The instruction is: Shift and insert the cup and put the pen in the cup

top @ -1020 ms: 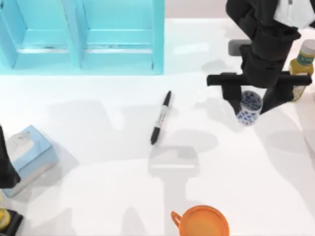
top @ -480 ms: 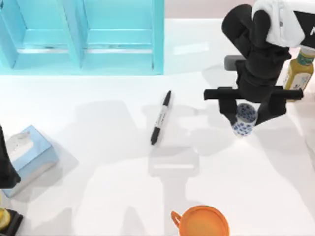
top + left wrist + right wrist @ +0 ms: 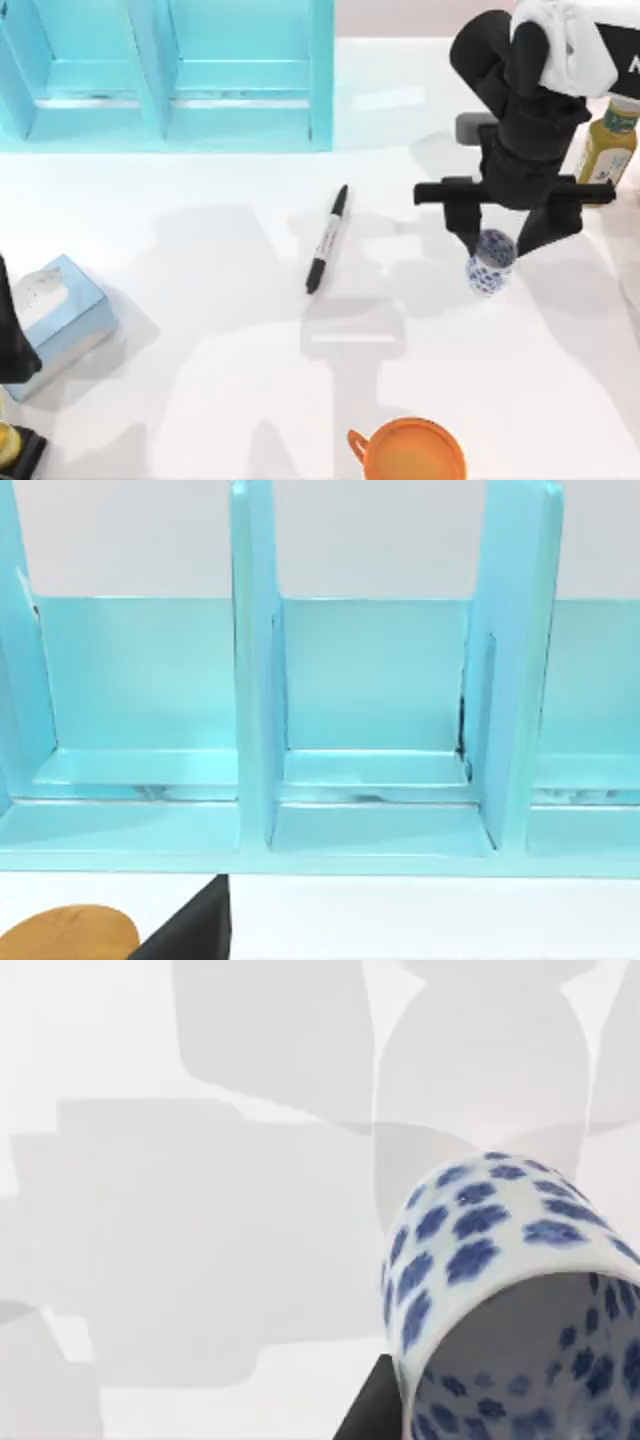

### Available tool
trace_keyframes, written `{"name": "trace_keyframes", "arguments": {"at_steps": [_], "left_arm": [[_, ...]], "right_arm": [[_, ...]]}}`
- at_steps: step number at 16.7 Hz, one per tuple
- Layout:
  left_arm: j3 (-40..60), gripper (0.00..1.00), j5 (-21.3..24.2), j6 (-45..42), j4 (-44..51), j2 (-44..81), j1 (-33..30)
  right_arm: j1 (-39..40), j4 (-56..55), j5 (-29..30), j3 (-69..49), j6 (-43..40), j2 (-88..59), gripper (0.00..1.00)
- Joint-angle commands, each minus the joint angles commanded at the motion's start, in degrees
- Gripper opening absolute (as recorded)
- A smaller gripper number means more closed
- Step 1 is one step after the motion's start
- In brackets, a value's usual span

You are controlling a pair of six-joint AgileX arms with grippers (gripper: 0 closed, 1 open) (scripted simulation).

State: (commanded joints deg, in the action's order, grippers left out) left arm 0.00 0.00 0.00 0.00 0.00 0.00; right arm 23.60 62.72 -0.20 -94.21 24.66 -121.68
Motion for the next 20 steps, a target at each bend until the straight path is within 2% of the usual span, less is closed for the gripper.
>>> {"name": "trace_keyframes", "arguments": {"at_steps": [5, 6, 15, 20], "left_arm": [[0.0, 1.00, 0.0, 0.0, 0.0, 0.0, 0.0], [0.0, 1.00, 0.0, 0.0, 0.0, 0.0, 0.0], [0.0, 1.00, 0.0, 0.0, 0.0, 0.0, 0.0], [0.0, 1.00, 0.0, 0.0, 0.0, 0.0, 0.0]], "right_arm": [[0.0, 0.0, 0.0, 0.0, 0.0, 0.0, 0.98], [0.0, 0.0, 0.0, 0.0, 0.0, 0.0, 1.00], [-0.1, 0.1, 0.0, -0.2, 0.0, 0.0, 1.00], [0.1, 9.4, 0.1, -9.8, 0.0, -1.6, 1.00]]}}
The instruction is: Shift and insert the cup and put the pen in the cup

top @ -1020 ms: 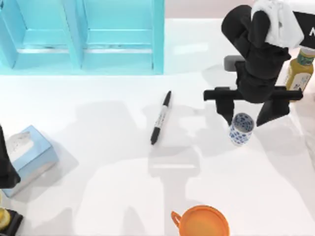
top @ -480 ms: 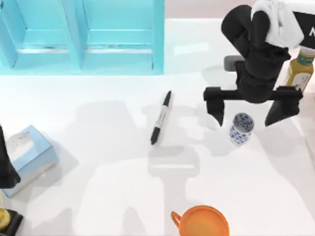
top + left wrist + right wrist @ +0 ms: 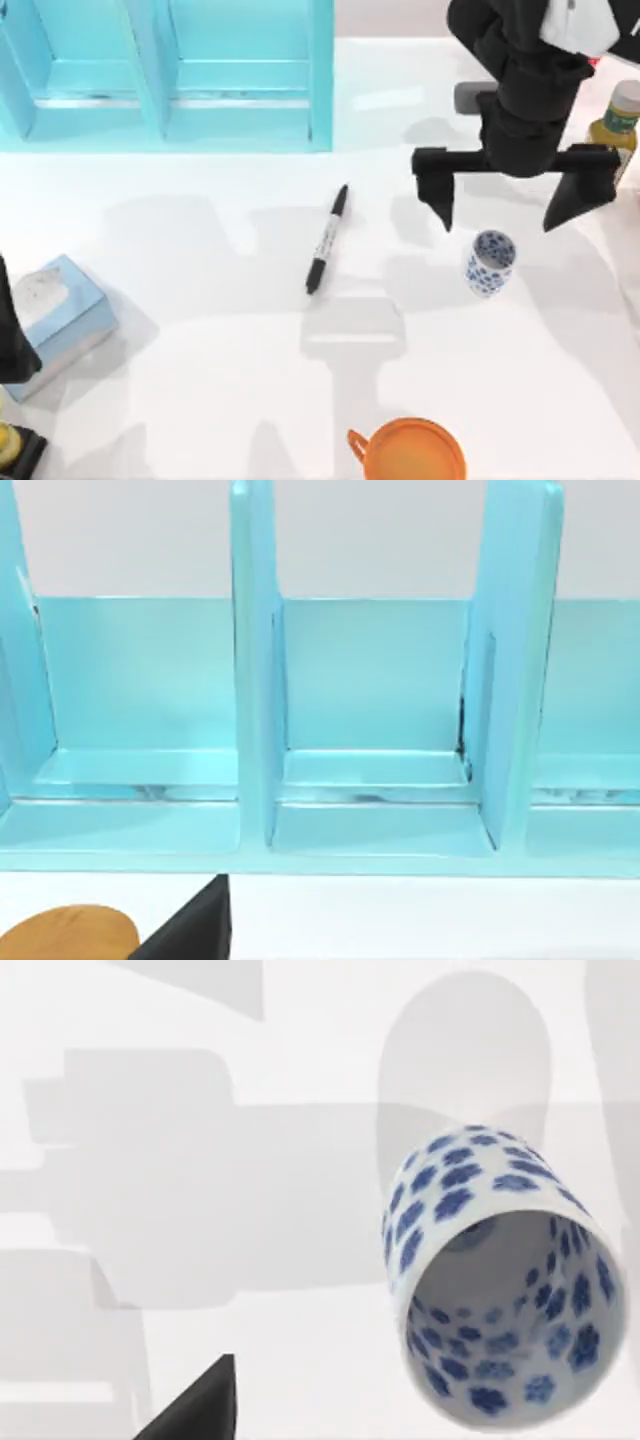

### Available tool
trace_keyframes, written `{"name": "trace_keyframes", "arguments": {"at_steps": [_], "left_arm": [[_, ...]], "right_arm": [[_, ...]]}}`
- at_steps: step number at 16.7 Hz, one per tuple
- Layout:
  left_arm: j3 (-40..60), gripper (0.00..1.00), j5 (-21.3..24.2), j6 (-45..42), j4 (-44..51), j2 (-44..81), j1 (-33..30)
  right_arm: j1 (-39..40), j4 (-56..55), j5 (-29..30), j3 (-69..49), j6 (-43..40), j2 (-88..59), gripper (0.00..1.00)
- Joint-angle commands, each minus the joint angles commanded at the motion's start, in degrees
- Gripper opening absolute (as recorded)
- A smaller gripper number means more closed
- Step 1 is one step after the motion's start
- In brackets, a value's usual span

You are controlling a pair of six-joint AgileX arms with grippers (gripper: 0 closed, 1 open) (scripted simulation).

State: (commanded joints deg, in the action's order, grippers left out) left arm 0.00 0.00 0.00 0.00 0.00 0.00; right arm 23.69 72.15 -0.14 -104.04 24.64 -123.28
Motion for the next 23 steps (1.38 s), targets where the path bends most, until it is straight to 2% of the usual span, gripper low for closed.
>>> {"name": "trace_keyframes", "arguments": {"at_steps": [5, 9, 17, 20, 23], "left_arm": [[0.0, 1.00, 0.0, 0.0, 0.0, 0.0, 0.0], [0.0, 1.00, 0.0, 0.0, 0.0, 0.0, 0.0], [0.0, 1.00, 0.0, 0.0, 0.0, 0.0, 0.0], [0.0, 1.00, 0.0, 0.0, 0.0, 0.0, 0.0], [0.0, 1.00, 0.0, 0.0, 0.0, 0.0, 0.0]], "right_arm": [[-0.1, 17.1, -0.1, -19.7, -0.1, -1.5, 1.00], [-0.4, 26.1, 0.0, -28.9, -0.2, -1.7, 1.00], [0.2, 27.3, -0.2, -31.9, 0.9, -3.5, 1.00], [1.9, 28.4, -0.8, -39.4, 4.5, -10.2, 1.00], [4.2, 30.0, -1.8, -52.2, 9.9, -20.1, 1.00]]}}
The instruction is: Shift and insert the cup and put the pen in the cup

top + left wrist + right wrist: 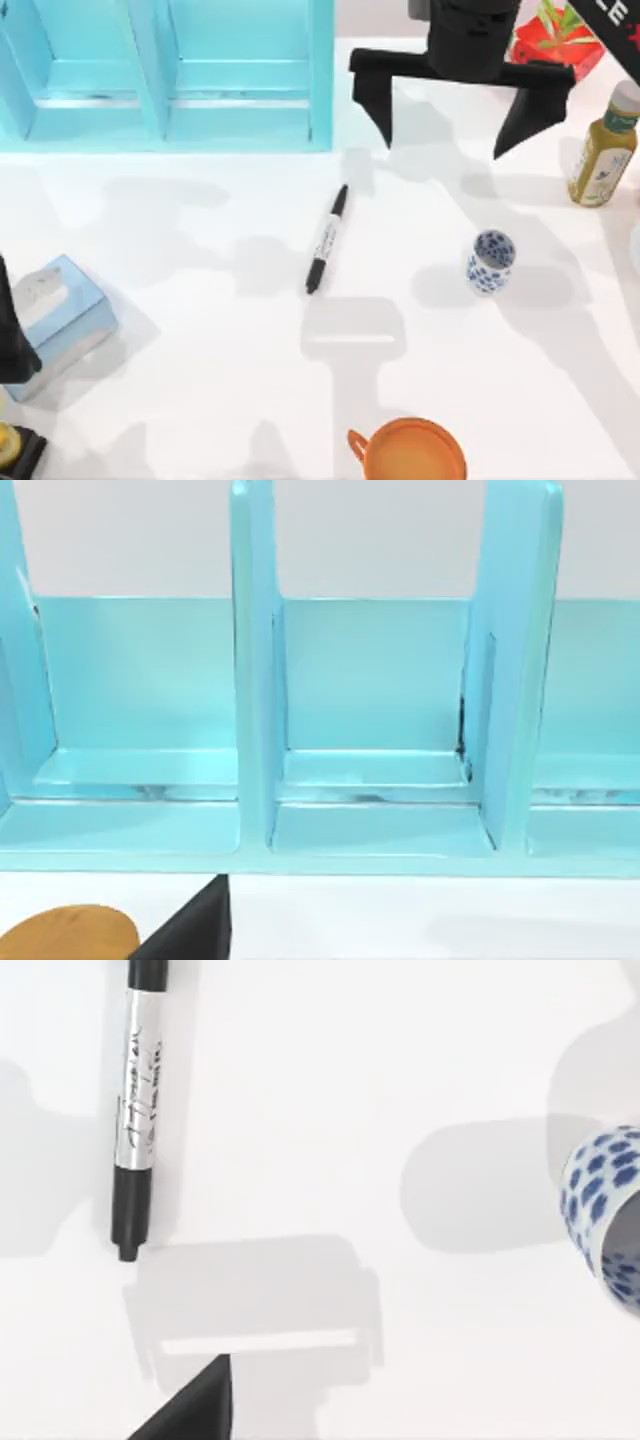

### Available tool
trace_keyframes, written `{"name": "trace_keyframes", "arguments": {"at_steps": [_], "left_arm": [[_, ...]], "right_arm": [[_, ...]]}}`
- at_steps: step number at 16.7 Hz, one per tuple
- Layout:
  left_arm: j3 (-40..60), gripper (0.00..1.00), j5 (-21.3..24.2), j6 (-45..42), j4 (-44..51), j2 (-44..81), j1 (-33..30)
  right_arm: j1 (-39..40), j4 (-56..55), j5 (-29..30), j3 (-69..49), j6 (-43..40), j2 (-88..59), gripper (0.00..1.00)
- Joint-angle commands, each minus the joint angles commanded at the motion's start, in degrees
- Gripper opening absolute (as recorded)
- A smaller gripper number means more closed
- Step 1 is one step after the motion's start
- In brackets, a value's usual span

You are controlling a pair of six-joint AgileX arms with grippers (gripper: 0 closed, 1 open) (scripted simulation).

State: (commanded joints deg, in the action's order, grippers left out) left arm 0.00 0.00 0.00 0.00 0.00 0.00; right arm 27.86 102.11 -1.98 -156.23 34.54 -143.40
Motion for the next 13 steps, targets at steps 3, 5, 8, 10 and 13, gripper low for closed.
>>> {"name": "trace_keyframes", "arguments": {"at_steps": [3, 5, 8, 10, 13], "left_arm": [[0.0, 1.00, 0.0, 0.0, 0.0, 0.0, 0.0], [0.0, 1.00, 0.0, 0.0, 0.0, 0.0, 0.0], [0.0, 1.00, 0.0, 0.0, 0.0, 0.0, 0.0], [0.0, 1.00, 0.0, 0.0, 0.0, 0.0, 0.0], [0.0, 1.00, 0.0, 0.0, 0.0, 0.0, 0.0]], "right_arm": [[2.5, 1.4, -1.2, -15.6, 6.1, -10.8, 1.00], [4.0, 2.0, -1.9, -24.8, 10.0, -17.5, 1.00], [5.7, 2.7, -2.8, -34.2, 14.8, -25.3, 1.00], [6.4, 2.9, -3.1, -37.6, 16.7, -28.4, 1.00], [6.6, 3.0, -3.2, -38.5, 17.2, -29.3, 1.00]]}}
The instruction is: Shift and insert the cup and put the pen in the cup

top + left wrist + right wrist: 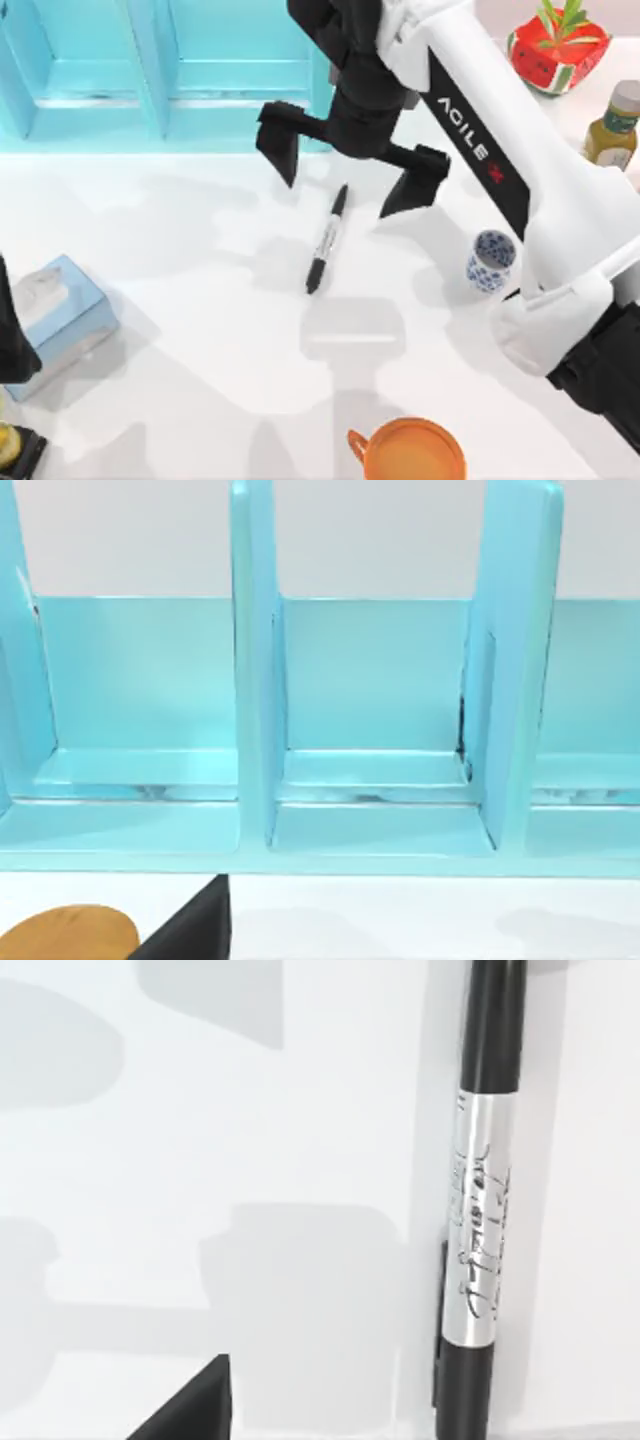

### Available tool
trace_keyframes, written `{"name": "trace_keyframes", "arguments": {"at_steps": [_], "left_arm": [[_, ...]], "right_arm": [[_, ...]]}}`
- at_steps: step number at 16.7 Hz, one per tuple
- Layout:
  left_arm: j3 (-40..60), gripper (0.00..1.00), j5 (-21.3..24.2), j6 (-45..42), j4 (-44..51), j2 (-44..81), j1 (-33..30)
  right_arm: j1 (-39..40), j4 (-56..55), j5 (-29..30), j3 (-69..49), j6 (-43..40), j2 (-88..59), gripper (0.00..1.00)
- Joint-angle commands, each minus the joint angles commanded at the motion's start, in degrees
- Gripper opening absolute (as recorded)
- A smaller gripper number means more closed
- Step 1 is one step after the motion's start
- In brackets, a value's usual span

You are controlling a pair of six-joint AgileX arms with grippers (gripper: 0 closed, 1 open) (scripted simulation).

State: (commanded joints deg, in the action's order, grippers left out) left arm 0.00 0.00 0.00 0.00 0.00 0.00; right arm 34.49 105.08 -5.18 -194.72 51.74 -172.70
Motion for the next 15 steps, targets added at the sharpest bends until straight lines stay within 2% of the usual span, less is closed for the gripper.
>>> {"name": "trace_keyframes", "arguments": {"at_steps": [15], "left_arm": [[0.0, 1.00, 0.0, 0.0, 0.0, 0.0, 0.0]], "right_arm": [[1.0, -5.1, 0.4, -10.0, 1.0, -15.0, 1.00]]}}
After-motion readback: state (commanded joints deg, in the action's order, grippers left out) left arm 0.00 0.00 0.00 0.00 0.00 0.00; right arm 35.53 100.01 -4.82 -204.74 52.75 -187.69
